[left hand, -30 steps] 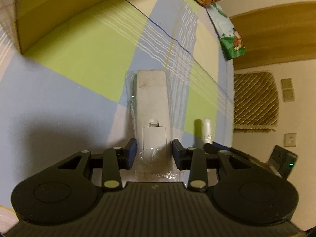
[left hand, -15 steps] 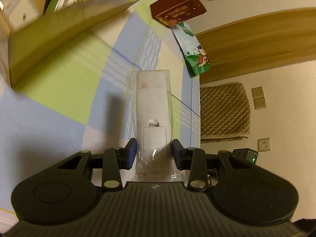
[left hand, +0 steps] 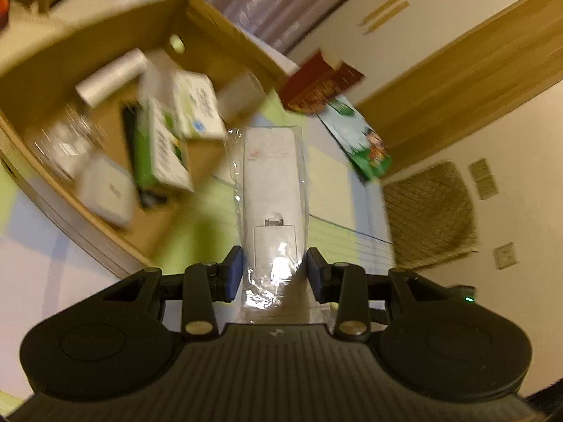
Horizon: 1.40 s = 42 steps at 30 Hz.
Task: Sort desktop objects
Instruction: 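Lift both held white items and carry them toward the cardboard box, then lower the bagged item into the box with the left tool while the right tool lowers the white bar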
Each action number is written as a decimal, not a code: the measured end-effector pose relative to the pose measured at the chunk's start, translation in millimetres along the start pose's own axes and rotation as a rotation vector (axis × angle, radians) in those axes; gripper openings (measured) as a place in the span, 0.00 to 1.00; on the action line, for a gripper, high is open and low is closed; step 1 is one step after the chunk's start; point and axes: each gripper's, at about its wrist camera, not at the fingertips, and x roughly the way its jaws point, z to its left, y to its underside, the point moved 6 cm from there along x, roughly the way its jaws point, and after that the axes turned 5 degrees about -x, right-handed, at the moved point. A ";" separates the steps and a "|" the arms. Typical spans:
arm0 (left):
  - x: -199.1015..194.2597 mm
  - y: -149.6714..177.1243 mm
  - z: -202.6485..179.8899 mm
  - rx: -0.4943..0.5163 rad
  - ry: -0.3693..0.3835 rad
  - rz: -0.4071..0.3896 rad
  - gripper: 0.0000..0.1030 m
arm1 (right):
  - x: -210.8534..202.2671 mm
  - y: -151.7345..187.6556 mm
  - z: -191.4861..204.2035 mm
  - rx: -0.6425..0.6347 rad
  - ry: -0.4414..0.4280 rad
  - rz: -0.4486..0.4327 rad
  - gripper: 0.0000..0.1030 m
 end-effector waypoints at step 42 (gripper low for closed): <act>69.7 -117.8 85.6 0.447 -0.505 0.075 0.32 | 130.3 -208.2 265.1 -0.573 0.028 0.025 0.38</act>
